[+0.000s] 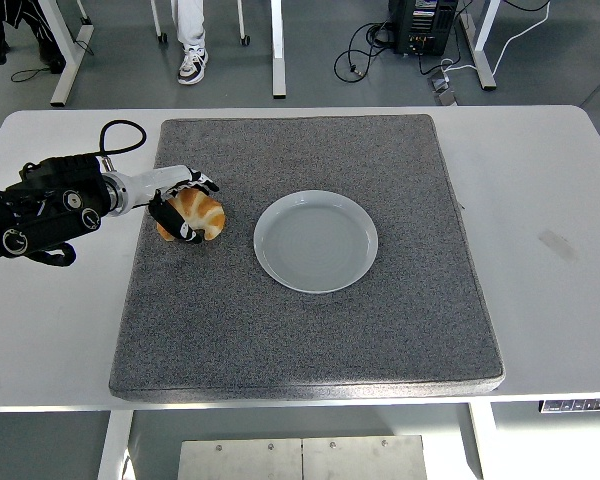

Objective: Place the bread on the plate

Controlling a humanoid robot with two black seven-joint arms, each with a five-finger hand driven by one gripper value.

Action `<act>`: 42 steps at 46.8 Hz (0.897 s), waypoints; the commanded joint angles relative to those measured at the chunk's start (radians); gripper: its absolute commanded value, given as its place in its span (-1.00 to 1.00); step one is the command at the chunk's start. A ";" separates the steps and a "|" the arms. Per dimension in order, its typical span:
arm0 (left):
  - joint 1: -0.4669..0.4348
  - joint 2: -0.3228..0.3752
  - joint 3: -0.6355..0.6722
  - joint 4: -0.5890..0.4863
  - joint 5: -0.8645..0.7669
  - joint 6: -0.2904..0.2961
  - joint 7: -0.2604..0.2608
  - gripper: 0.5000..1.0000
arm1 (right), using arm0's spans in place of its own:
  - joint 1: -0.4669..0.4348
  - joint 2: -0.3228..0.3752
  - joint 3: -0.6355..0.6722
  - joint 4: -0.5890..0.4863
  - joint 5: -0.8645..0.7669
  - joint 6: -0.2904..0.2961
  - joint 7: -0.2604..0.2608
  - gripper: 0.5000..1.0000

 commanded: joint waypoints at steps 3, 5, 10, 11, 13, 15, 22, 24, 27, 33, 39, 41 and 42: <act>0.002 0.000 0.000 -0.001 0.015 0.004 0.001 0.11 | 0.000 0.000 0.000 0.001 0.000 -0.001 0.000 1.00; 0.002 -0.002 0.000 0.001 0.015 0.012 0.001 0.03 | 0.000 0.000 0.000 -0.001 0.000 -0.001 0.000 1.00; -0.001 0.000 0.000 0.001 0.015 0.027 0.001 -0.29 | 0.000 0.000 0.000 0.001 0.000 0.000 0.000 1.00; -0.002 0.000 0.000 0.001 0.015 0.027 0.001 -0.37 | 0.000 0.000 0.000 0.001 0.000 0.000 0.000 1.00; -0.005 0.000 -0.001 -0.001 0.017 0.027 0.001 -0.54 | 0.000 0.000 0.000 -0.001 -0.001 0.000 0.000 1.00; -0.008 0.000 -0.001 -0.001 0.015 0.029 0.001 -0.69 | 0.000 0.000 0.000 0.001 0.000 -0.001 0.000 1.00; -0.025 0.004 -0.009 -0.004 0.014 0.030 0.001 -1.00 | 0.000 0.000 0.000 0.001 0.000 0.000 0.000 1.00; -0.035 0.007 -0.009 -0.007 0.014 0.030 0.001 -1.00 | 0.000 0.000 0.000 0.001 0.000 0.000 0.000 1.00; -0.048 0.011 -0.009 -0.007 0.014 0.030 0.001 -1.00 | 0.000 0.000 0.000 0.001 -0.001 -0.001 0.000 1.00; -0.064 0.012 -0.011 -0.008 0.014 0.030 0.001 -1.00 | 0.000 0.000 0.000 -0.001 0.000 -0.001 0.000 1.00; -0.071 0.011 -0.024 -0.024 0.012 0.030 0.000 -1.00 | 0.000 0.000 0.000 -0.001 -0.001 0.000 0.000 1.00; -0.077 0.007 -0.030 -0.036 0.012 0.030 -0.002 -1.00 | 0.000 0.000 0.000 -0.001 0.000 0.000 0.000 1.00; -0.081 0.007 -0.034 -0.043 0.012 0.030 -0.002 -1.00 | 0.000 0.000 0.000 -0.001 0.000 0.000 0.000 1.00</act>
